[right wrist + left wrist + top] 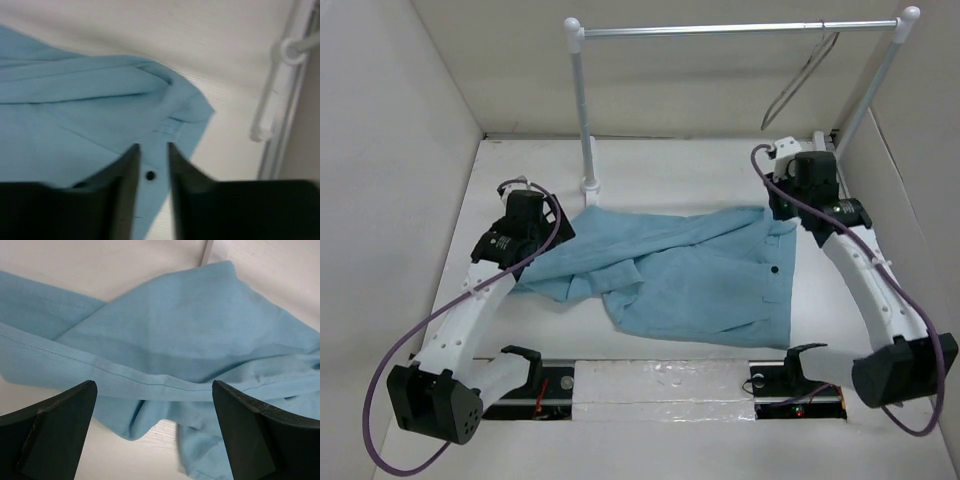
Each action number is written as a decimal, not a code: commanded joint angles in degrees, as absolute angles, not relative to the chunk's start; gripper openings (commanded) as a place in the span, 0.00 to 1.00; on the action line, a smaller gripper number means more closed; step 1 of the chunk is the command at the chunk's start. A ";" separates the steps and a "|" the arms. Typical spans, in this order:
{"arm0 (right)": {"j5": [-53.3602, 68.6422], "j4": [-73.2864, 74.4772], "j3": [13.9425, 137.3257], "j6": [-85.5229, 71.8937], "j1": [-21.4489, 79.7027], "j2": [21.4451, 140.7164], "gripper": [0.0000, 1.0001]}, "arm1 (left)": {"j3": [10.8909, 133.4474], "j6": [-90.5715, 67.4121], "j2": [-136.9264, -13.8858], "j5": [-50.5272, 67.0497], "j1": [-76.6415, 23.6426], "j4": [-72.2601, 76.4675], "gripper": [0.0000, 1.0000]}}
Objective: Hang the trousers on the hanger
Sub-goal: Flatten out the trousers at the center of the board.
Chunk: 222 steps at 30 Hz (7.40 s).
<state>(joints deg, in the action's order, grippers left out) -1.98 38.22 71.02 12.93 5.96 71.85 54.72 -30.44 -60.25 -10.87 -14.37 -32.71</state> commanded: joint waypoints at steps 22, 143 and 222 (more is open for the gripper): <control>6.15 25.93 48.43 4.83 59.50 69.52 0.67 | 35.16 -58.28 -59.58 -14.42 4.10 -22.33 0.99; 2.65 20.38 82.07 4.92 -17.58 104.76 0.31 | 49.65 -43.33 -85.34 -3.96 -59.93 -13.09 0.01; 18.64 27.16 45.97 10.99 59.59 66.36 0.00 | 53.18 -62.55 -55.01 -30.50 1.93 -35.18 0.90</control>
<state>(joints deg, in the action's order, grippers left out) 17.87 29.02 43.46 9.21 59.66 66.57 55.99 -54.81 -52.53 -35.11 1.93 -42.02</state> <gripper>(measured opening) 0.010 0.892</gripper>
